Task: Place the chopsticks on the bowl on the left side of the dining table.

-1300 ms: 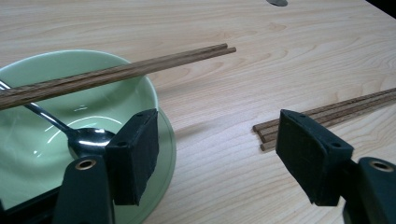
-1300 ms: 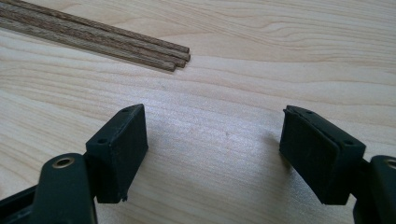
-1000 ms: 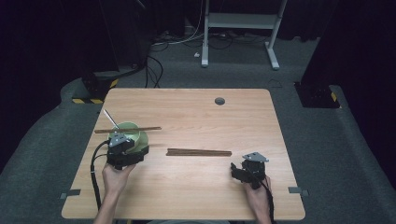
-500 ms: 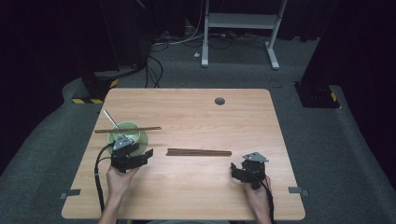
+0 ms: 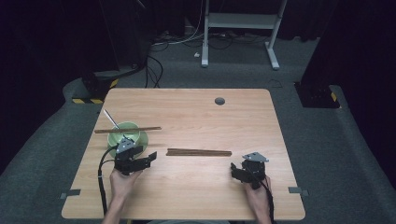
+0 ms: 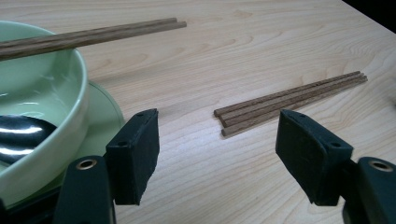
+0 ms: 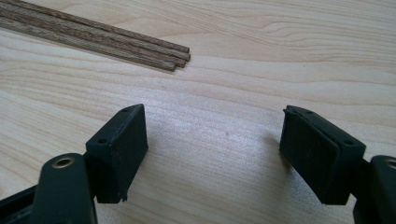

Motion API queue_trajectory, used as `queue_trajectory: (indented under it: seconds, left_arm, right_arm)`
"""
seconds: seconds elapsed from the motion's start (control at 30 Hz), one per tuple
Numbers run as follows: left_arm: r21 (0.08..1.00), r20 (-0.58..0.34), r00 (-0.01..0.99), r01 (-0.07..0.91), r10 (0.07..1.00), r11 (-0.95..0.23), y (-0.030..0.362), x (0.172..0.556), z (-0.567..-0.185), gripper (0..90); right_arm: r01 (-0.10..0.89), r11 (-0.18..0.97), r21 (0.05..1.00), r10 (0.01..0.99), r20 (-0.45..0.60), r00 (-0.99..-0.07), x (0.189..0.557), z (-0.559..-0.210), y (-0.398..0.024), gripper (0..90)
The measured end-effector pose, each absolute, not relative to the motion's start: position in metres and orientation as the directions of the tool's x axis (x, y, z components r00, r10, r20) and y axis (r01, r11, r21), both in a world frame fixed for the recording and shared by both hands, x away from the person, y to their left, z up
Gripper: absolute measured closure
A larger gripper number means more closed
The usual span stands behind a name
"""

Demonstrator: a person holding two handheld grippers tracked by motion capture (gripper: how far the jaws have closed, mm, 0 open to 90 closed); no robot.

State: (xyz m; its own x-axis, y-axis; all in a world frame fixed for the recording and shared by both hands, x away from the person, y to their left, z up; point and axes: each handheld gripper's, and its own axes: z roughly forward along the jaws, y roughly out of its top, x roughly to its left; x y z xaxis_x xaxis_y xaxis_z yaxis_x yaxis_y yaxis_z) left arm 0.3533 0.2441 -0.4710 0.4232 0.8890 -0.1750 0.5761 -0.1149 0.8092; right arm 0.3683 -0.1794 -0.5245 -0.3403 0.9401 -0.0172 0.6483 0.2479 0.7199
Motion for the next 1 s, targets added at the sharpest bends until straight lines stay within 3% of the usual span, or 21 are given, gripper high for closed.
queue_trajectory:
  seconds: [1.0]
  left_arm:
    - [0.799,-0.125,0.387,0.585,0.913,-0.139,0.239,0.355,-0.498,31.2]
  right_arm:
    - [0.648,0.248,0.72,0.94,-0.017,-0.34,0.368,-0.524,-0.179,22.7]
